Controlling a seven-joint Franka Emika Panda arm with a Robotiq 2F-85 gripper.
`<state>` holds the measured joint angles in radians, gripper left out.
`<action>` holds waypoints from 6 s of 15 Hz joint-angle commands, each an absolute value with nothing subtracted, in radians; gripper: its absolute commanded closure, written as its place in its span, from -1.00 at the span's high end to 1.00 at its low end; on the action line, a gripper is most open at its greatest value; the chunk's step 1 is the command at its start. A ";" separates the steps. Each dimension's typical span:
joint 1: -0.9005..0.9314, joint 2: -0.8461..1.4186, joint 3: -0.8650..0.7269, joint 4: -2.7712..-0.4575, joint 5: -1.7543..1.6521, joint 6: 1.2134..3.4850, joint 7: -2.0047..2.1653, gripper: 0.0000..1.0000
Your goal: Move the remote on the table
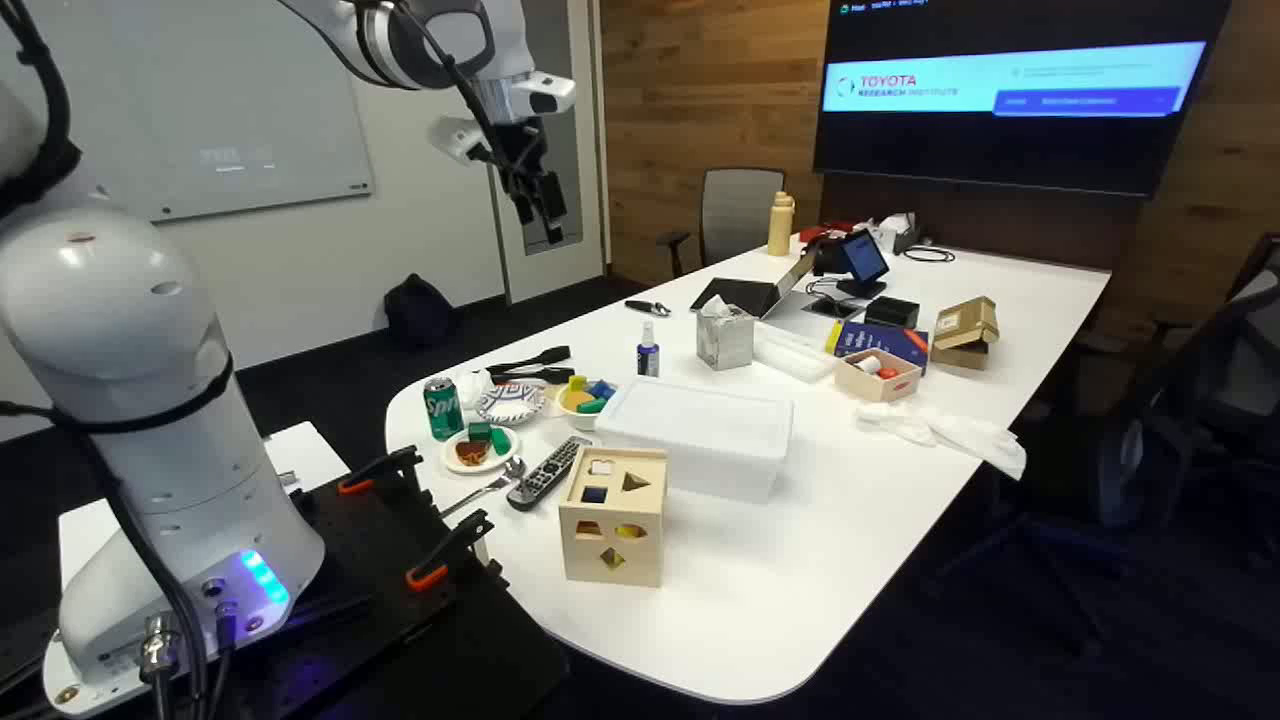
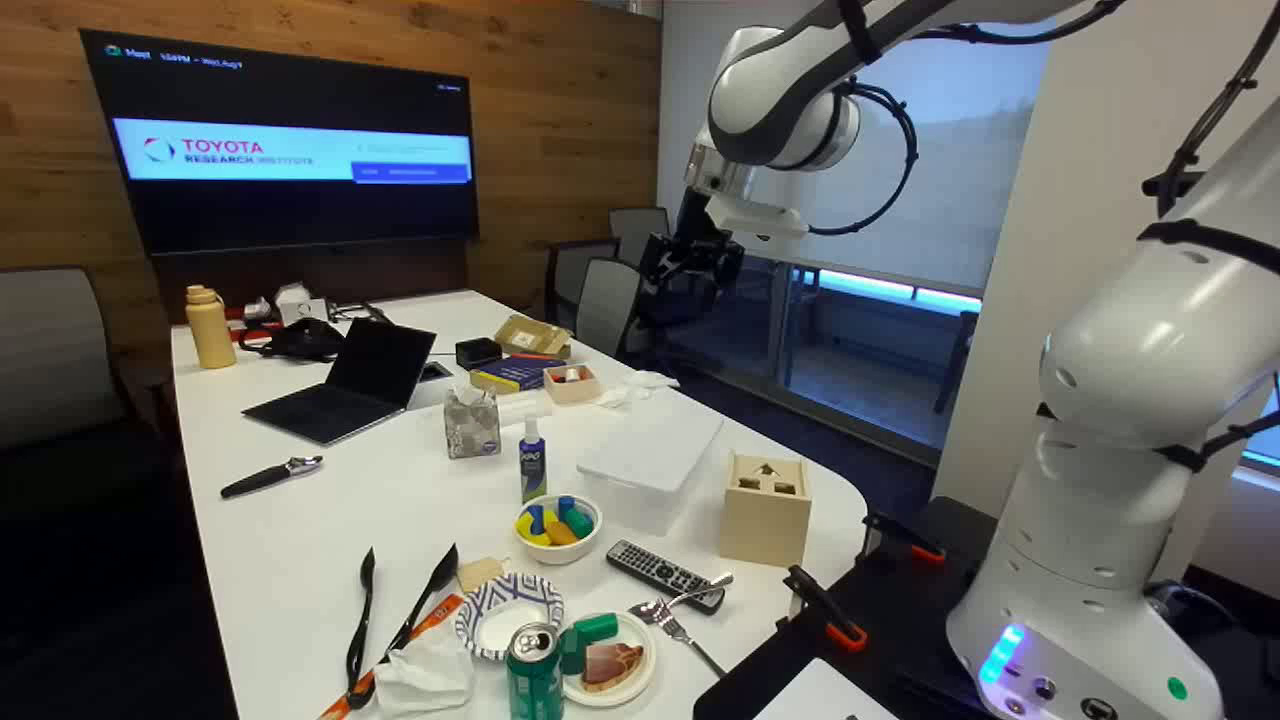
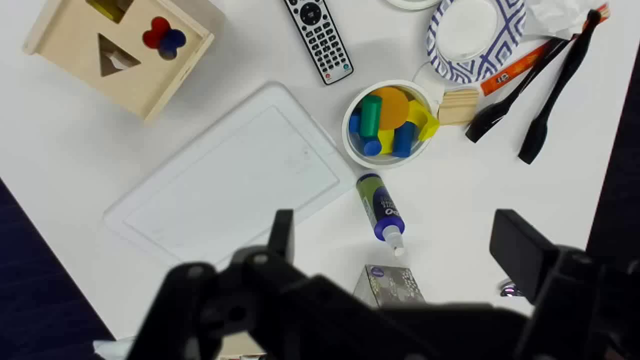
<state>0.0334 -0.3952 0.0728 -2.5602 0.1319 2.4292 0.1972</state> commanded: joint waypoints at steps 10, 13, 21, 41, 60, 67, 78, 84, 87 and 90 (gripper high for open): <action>0.034 -0.395 0.072 -2.559 0.131 2.426 0.198 1.00; 0.034 -0.395 0.072 -2.559 0.131 2.426 0.198 1.00; 0.044 -0.330 0.063 -2.505 0.083 2.320 0.091 1.00; 0.261 0.365 -0.090 -2.715 -0.562 2.981 0.215 1.00; 0.393 0.784 -0.264 -2.538 -0.557 3.288 0.323 1.00; 0.374 0.794 -0.245 -2.520 -0.558 3.264 0.315 0.17; 0.384 0.736 -0.273 -2.574 -0.557 3.254 0.318 -0.37; 0.375 0.682 -0.268 -2.582 -0.570 3.249 0.303 -0.37; 0.356 0.667 -0.259 -2.580 -0.572 3.243 0.299 -0.37; 0.383 0.646 -0.289 -2.600 -0.562 3.260 0.313 -0.37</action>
<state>0.3698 0.7107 -0.2650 -2.5493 -0.5645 3.2603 0.3035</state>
